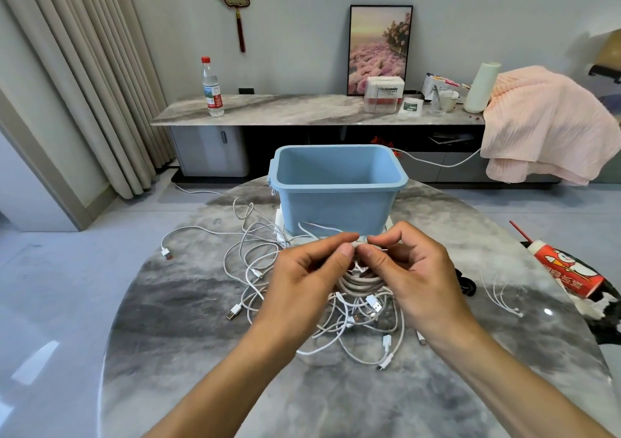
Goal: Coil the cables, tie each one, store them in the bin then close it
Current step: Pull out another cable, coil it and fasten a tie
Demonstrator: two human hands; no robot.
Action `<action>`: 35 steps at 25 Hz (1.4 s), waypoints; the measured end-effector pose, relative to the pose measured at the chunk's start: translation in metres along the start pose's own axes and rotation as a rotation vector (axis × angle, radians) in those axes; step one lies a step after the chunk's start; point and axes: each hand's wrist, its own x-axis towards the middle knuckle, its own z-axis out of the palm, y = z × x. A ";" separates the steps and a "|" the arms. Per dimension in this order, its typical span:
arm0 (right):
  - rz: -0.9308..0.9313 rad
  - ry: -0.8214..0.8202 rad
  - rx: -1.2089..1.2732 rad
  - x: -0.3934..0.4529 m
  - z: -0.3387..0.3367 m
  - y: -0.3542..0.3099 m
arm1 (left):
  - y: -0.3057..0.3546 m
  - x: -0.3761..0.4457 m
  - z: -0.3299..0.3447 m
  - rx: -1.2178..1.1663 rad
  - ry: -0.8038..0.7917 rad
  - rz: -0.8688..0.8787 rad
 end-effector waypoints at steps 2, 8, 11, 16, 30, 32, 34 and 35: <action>-0.006 -0.005 0.026 0.000 -0.001 0.002 | 0.005 0.003 -0.007 -0.227 -0.048 -0.215; -0.024 -0.106 0.081 0.002 -0.003 0.008 | 0.003 0.005 -0.016 -0.009 -0.170 -0.252; -0.017 -0.177 0.197 0.004 -0.007 0.006 | 0.004 0.002 -0.019 -0.161 -0.265 -0.313; 0.014 -0.176 0.243 0.004 -0.007 0.007 | 0.000 -0.006 -0.005 -0.351 -0.227 -0.320; 0.428 0.160 -0.351 0.068 -0.110 0.048 | -0.015 0.011 -0.001 -0.163 0.050 -0.340; 0.404 0.170 -0.742 0.075 -0.136 0.086 | -0.015 0.013 0.000 -0.166 0.054 -0.334; 0.357 0.047 -1.066 0.079 -0.144 0.121 | -0.019 0.016 0.000 -0.161 0.066 -0.339; 0.322 -0.026 -1.199 0.082 -0.145 0.136 | -0.021 0.017 0.000 -0.155 0.071 -0.344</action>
